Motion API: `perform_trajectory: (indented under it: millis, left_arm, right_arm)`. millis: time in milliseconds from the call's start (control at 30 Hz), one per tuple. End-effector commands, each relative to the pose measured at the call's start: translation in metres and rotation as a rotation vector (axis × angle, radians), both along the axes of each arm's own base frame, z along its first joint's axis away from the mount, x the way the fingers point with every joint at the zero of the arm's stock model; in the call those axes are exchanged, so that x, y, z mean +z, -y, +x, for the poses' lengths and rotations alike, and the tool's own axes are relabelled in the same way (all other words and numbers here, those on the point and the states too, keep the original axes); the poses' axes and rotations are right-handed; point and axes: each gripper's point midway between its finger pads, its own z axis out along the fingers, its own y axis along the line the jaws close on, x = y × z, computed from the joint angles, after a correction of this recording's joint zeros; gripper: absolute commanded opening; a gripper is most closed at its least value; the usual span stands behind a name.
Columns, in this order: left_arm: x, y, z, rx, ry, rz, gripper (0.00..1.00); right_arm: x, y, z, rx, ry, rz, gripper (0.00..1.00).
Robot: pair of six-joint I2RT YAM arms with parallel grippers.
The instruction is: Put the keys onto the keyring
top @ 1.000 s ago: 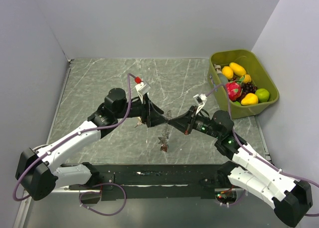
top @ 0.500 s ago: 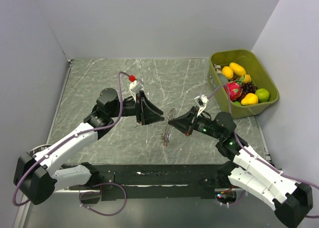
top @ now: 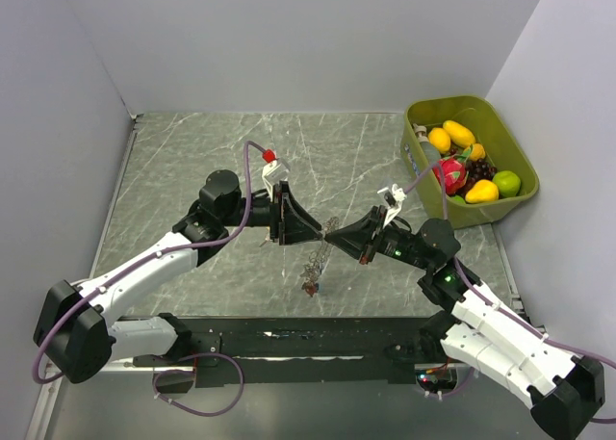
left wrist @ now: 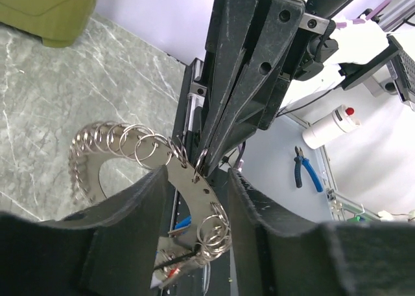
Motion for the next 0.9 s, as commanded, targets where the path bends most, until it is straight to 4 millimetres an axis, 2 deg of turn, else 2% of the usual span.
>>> perform_trajectory:
  millis: [0, 267, 400, 533, 633, 700, 733, 767, 800, 833, 867]
  left_arm:
    - [0.014, 0.001, -0.001, -0.013, 0.061, -0.029, 0.41]
    - [0.014, 0.005, -0.005, -0.038, 0.068, -0.028, 0.22]
    - [0.014, 0.006, -0.007, -0.050, 0.077, -0.023, 0.18]
    - [0.013, 0.007, -0.008, -0.048, 0.081, -0.017, 0.01]
    - [0.013, 0.007, -0.006, -0.033, 0.091, -0.013, 0.01]
    - [0.014, 0.004, -0.006, -0.021, 0.111, -0.012, 0.01]
    - [0.015, 0.004, -0.005, -0.012, 0.118, -0.011, 0.01]
    - [0.017, 0.002, -0.004, 0.007, 0.140, -0.012, 0.01]
    - [0.017, 0.001, -0.003, 0.017, 0.147, -0.010, 0.01]
    - [0.015, 0.000, -0.003, 0.024, 0.146, -0.002, 0.01]
    - [0.017, -0.002, -0.002, 0.039, 0.167, -0.003, 0.01]
  right_arm:
    - [0.032, 0.003, -0.004, 0.003, 0.117, 0.073, 0.00]
    - [0.031, 0.001, -0.002, 0.008, 0.109, 0.071, 0.00]
    - [0.031, 0.001, -0.002, 0.007, 0.107, 0.075, 0.00]
    - [0.031, 0.000, -0.002, 0.011, 0.100, 0.073, 0.00]
    - [0.030, 0.001, -0.001, 0.004, 0.093, 0.072, 0.00]
    - [0.034, 0.006, 0.001, -0.034, 0.105, 0.086, 0.11]
    - [0.034, 0.009, 0.002, -0.057, 0.104, 0.089, 0.36]
    - [0.031, 0.013, 0.003, -0.085, 0.100, 0.096, 0.47]
    - [0.041, 0.025, 0.005, -0.151, 0.122, 0.136, 0.60]
    - [0.042, 0.031, 0.006, -0.188, 0.119, 0.161, 0.72]
    - [0.037, 0.036, 0.008, -0.219, 0.114, 0.172, 0.93]
